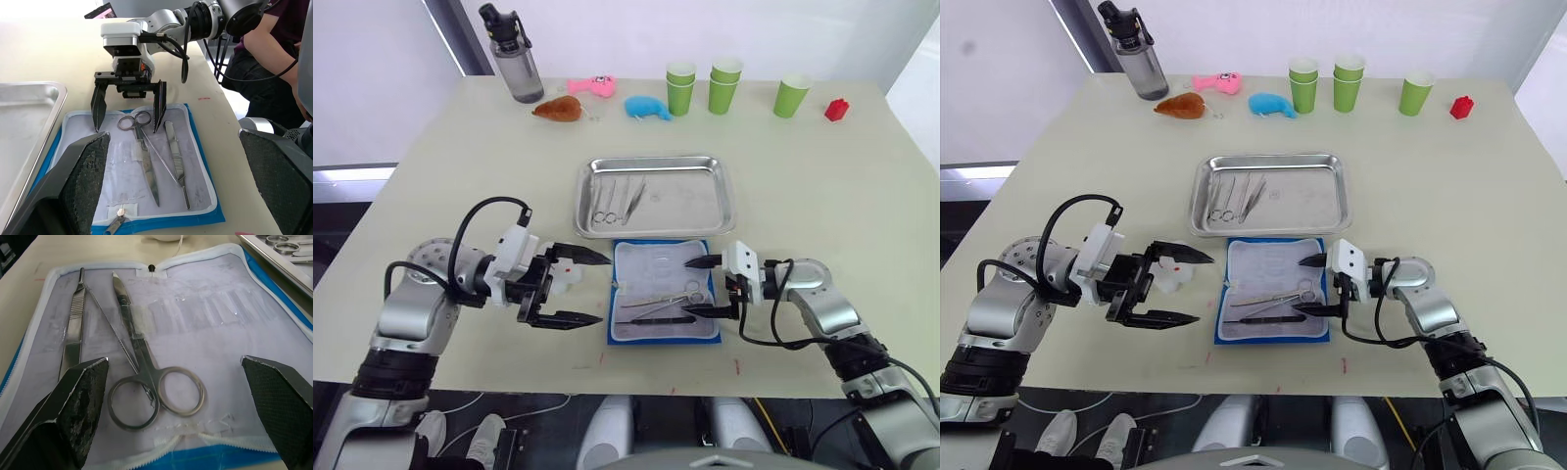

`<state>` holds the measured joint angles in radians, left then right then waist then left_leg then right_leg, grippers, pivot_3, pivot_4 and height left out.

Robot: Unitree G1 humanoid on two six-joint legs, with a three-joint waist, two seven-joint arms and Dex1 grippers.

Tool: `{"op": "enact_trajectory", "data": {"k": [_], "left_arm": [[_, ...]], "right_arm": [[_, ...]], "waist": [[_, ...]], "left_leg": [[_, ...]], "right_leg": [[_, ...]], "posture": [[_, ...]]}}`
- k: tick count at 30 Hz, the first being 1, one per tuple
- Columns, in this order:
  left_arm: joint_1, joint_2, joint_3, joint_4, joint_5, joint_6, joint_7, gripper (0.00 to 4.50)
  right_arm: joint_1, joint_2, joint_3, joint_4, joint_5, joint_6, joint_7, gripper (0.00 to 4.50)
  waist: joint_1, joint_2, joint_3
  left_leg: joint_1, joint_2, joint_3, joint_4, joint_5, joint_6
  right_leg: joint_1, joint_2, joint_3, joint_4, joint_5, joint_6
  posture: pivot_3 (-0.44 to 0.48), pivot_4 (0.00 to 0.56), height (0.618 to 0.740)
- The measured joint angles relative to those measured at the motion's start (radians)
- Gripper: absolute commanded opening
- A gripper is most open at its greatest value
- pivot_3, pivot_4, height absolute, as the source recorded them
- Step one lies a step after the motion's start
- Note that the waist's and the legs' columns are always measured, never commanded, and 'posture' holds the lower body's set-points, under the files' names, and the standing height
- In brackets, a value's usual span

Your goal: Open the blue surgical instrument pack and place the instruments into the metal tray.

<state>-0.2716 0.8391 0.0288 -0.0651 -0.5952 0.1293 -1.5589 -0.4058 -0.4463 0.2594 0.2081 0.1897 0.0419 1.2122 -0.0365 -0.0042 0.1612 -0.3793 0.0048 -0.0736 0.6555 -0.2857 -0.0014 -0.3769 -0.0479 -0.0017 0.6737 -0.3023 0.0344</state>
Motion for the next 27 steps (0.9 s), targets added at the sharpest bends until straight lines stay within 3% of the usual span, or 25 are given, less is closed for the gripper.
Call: {"op": "enact_trajectory", "data": {"k": [13,27], "left_arm": [[0.006,-0.015,0.000,0.001,-0.006,-0.009,0.000,4.46],[0.072,-0.156,-0.078,0.031,0.124,-0.096,0.083,4.46]], "right_arm": [[0.041,-0.063,-0.040,-0.121,0.064,0.065,0.000,4.50],[0.165,-0.201,-0.189,-0.379,0.233,0.157,0.005,4.50]], "waist": [[0.001,0.000,0.008],[0.006,0.000,0.010]], "left_leg": [[-0.003,0.000,0.000,0.007,0.000,0.000],[-0.004,0.000,-0.001,0.013,0.000,0.000]], "right_leg": [[-0.001,0.000,0.000,0.004,0.000,0.000],[-0.001,0.000,0.000,0.007,0.000,0.000]], "posture": [[0.000,0.150,0.734],[0.000,0.150,0.734]]}}
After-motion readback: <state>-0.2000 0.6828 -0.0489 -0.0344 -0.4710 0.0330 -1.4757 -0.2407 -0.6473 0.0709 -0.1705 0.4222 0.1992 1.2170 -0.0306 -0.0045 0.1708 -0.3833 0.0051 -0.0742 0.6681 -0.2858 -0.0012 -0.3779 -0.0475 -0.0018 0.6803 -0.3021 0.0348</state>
